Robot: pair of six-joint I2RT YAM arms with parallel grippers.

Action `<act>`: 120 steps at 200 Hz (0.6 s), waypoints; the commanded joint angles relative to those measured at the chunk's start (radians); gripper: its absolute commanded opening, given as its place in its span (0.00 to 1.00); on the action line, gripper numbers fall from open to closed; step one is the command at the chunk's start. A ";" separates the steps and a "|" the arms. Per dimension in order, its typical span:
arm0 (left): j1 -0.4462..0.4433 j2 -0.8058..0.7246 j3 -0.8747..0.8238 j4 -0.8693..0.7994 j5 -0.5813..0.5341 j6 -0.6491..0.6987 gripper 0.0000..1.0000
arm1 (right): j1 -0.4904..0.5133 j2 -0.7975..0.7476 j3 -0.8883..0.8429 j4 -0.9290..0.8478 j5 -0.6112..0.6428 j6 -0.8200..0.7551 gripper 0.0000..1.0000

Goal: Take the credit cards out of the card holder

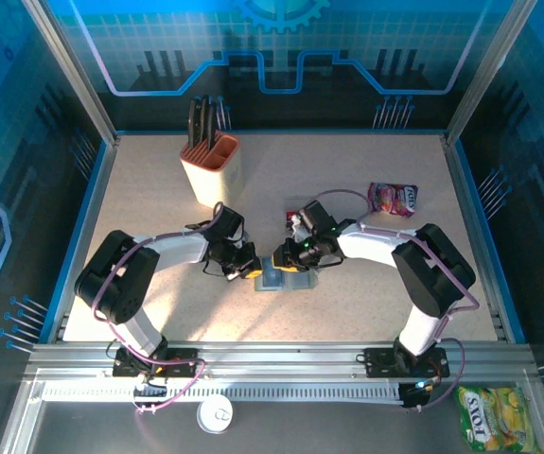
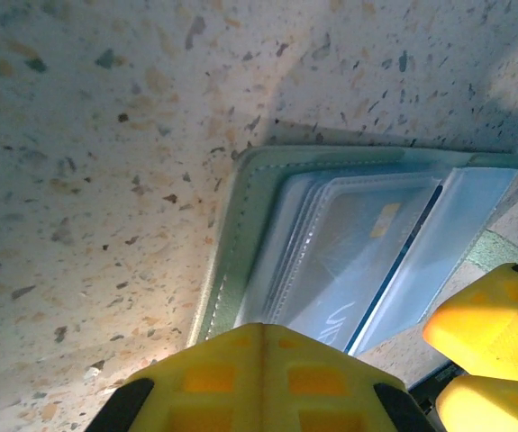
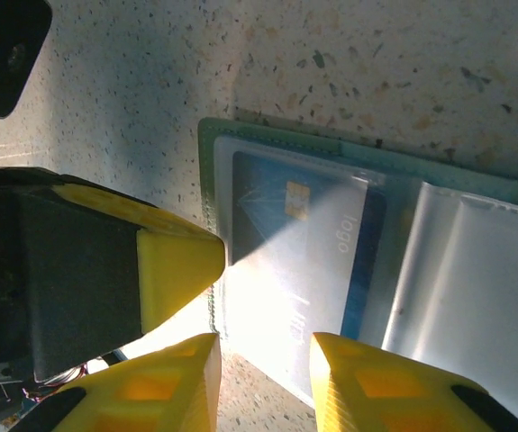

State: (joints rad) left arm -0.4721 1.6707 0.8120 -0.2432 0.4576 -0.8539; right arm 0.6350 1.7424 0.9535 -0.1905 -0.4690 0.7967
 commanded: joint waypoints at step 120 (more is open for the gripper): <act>0.023 0.007 -0.031 -0.007 0.007 0.032 0.00 | 0.030 0.086 0.049 -0.022 0.013 -0.021 0.30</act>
State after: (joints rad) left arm -0.4591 1.6707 0.7967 -0.2379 0.4583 -0.8352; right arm 0.6495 1.8053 0.9764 -0.1982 -0.4522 0.7887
